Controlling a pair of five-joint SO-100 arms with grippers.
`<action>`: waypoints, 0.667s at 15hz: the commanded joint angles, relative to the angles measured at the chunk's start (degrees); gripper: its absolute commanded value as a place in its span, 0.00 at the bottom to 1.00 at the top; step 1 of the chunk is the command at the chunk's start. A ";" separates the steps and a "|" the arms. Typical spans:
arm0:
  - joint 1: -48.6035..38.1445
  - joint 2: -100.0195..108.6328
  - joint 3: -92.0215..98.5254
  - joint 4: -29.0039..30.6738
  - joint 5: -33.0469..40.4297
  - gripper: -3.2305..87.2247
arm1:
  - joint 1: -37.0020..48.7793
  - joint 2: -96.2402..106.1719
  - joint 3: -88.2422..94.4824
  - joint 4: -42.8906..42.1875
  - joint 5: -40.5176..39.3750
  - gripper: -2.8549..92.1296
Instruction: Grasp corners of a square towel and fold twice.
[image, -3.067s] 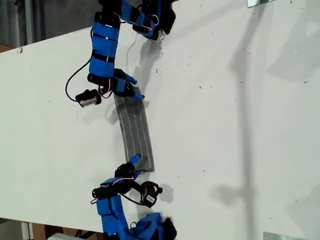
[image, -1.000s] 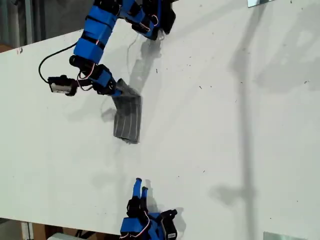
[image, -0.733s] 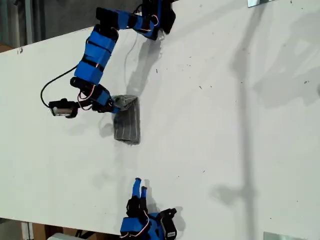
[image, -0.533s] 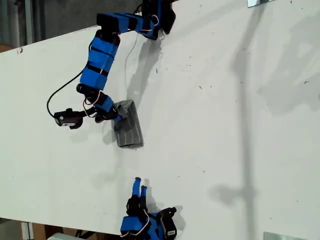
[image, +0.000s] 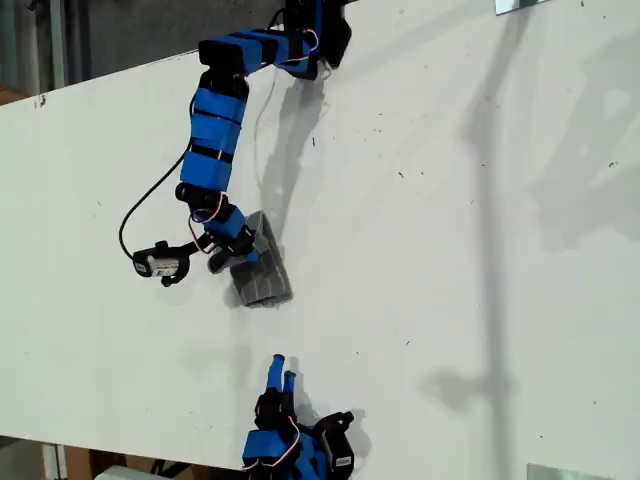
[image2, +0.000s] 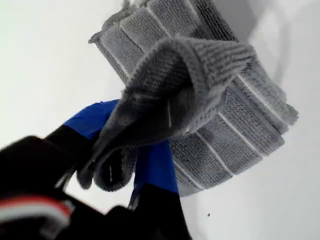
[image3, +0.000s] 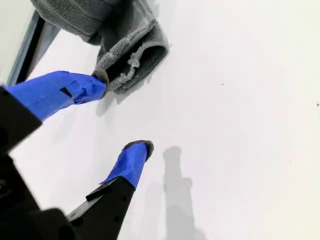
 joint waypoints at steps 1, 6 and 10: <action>-0.62 0.18 -0.18 -0.88 -0.09 0.28 | -1.23 2.55 -6.06 -1.58 -0.88 0.34; -0.53 0.18 -0.18 -0.88 -0.09 0.28 | 0.88 9.05 -4.22 -1.85 -0.97 0.36; -0.53 0.18 -0.18 -0.88 0.26 0.28 | 2.90 26.37 16.44 4.39 9.05 0.37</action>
